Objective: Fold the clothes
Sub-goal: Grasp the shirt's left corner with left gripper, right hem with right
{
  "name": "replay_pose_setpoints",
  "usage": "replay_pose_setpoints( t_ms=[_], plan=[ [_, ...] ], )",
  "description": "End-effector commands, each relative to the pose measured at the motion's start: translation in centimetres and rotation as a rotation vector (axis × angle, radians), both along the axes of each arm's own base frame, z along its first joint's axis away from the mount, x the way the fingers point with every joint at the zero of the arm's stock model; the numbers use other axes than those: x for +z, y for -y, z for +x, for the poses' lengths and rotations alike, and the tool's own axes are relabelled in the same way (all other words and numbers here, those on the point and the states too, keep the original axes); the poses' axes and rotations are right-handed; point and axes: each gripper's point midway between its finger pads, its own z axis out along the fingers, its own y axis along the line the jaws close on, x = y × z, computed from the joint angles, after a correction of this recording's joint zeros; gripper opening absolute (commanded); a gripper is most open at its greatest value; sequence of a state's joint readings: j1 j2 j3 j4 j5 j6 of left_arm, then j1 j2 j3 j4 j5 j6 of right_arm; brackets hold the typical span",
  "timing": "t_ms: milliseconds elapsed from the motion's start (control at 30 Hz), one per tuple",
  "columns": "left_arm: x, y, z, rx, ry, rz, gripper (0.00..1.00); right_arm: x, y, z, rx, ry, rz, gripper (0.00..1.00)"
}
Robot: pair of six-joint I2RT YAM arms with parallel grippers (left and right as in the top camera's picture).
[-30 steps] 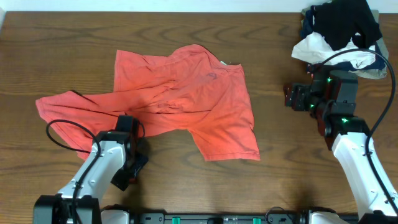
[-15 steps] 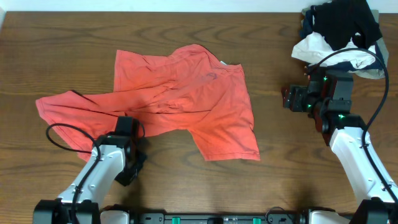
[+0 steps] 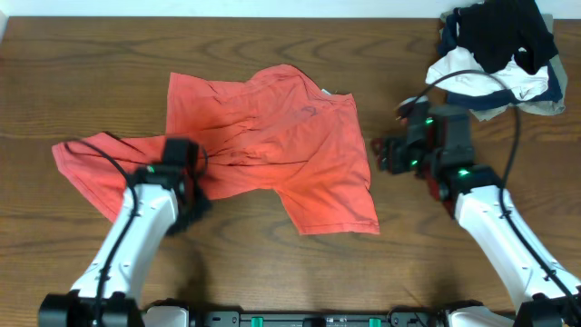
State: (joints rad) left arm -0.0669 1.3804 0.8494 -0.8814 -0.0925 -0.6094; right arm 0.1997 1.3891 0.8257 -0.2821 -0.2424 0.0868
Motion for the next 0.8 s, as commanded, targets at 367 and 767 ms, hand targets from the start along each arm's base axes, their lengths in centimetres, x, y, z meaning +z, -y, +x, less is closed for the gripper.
replay_pose_setpoints(
  t_ms=[367, 767],
  plan=[
    [18.7, -3.3, 8.6, -0.205, 0.443, 0.281, 0.06, -5.7, -5.3, -7.7, 0.186, -0.343, -0.038, 0.63],
    [24.4, -7.0, 7.0, -0.071, 0.600, 0.491, 0.06, -10.1, -3.8, -11.3, 0.065, -0.556, -0.063, 0.57]
  ],
)
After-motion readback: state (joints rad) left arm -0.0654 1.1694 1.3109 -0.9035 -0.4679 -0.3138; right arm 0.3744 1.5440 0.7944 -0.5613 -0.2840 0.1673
